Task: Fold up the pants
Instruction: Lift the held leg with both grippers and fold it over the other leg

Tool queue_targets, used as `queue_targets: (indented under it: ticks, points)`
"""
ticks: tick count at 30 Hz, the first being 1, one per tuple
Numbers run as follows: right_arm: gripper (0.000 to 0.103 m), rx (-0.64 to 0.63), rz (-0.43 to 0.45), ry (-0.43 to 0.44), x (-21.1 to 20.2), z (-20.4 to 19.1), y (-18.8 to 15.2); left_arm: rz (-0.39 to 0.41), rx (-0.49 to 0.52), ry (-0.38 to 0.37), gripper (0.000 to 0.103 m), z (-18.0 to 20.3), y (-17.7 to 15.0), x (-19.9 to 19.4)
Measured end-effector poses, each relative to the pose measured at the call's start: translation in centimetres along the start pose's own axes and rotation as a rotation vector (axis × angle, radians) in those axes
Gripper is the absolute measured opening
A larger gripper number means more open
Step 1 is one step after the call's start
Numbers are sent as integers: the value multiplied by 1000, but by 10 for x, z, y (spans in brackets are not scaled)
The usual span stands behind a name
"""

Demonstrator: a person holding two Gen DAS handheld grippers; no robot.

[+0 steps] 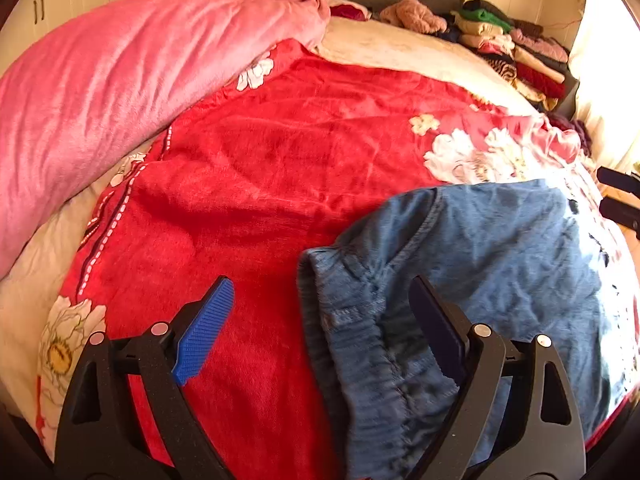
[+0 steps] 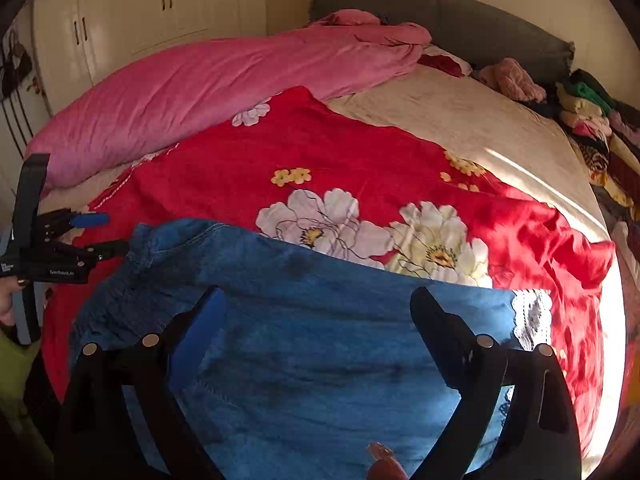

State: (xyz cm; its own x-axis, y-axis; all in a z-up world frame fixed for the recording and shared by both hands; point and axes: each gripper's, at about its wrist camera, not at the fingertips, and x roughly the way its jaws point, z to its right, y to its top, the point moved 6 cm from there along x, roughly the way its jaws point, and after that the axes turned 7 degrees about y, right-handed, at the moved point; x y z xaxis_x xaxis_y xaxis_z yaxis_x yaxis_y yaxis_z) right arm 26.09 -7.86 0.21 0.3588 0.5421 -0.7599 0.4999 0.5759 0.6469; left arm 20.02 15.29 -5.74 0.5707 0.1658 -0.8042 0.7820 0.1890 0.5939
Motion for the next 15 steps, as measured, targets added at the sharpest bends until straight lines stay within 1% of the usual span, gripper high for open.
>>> queue_targets:
  ticks: [4, 6, 9, 10, 11, 13, 14, 15]
  points:
    - [93, -41, -55, 9, 36, -13, 5, -31, 10, -7, 82, 0, 4, 20]
    - [93, -69, -80, -6, 53, -16, 6, -47, 18, -12, 82, 3, 7, 30]
    - [93, -93, -125, -43, 76, -14, 5, -50, 28, -21, 82, 7, 10, 39]
    - [93, -88, -138, -45, 82, -12, 5, -54, 34, -24, 80, 9, 10, 42]
    - [93, -79, -148, -51, 88, -9, 4, -57, 40, -27, 75, 11, 10, 45]
    - [93, -71, -160, -65, 95, -5, 4, -72, 54, -49, 37, 16, 8, 51]
    - [93, -73, -164, -73, 98, -4, 3, -64, 53, -51, 37, 17, 8, 52]
    - [93, -74, -167, -77, 100, -3, 3, -46, 57, -52, 31, 18, 8, 50]
